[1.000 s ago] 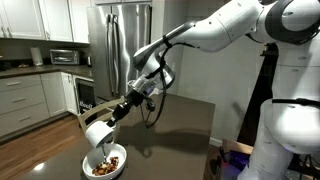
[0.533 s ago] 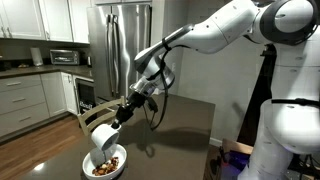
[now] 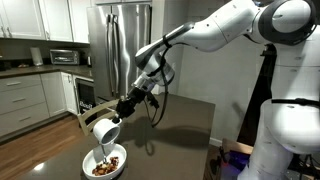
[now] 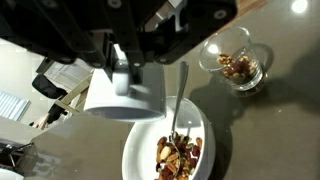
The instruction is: Pour the contents in the mug cup into the bowl
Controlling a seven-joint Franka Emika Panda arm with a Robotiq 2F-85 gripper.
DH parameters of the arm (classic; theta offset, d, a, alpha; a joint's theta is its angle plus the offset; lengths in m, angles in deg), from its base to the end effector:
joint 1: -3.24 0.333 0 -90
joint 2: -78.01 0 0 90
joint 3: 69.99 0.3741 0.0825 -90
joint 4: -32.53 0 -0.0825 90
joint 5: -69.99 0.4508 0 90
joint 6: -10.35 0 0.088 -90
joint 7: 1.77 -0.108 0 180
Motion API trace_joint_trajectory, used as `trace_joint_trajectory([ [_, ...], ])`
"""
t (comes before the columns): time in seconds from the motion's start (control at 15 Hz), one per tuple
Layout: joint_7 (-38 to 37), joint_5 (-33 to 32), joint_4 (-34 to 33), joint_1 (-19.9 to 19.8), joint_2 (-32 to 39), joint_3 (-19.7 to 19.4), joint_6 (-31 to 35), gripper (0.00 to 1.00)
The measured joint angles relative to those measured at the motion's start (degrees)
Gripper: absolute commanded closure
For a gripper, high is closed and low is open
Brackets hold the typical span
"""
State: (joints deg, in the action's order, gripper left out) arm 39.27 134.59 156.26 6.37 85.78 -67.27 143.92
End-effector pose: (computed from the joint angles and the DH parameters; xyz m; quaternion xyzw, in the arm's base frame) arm 0.6183 0.0789 0.3586 -0.9179 -0.0041 -0.1334 0.3736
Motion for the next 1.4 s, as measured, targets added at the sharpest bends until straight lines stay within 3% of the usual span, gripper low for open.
trace_joint_trajectory([
  [1.2, -21.51, -0.14, 0.20, -4.23, -0.31, -6.21, 0.38, 0.96],
  [1.27, -22.31, -0.06, 0.31, -4.68, -0.31, -6.53, 0.27, 0.84],
  [1.4, -23.19, 0.14, 0.56, -5.51, -0.31, -7.08, 0.04, 0.84],
])
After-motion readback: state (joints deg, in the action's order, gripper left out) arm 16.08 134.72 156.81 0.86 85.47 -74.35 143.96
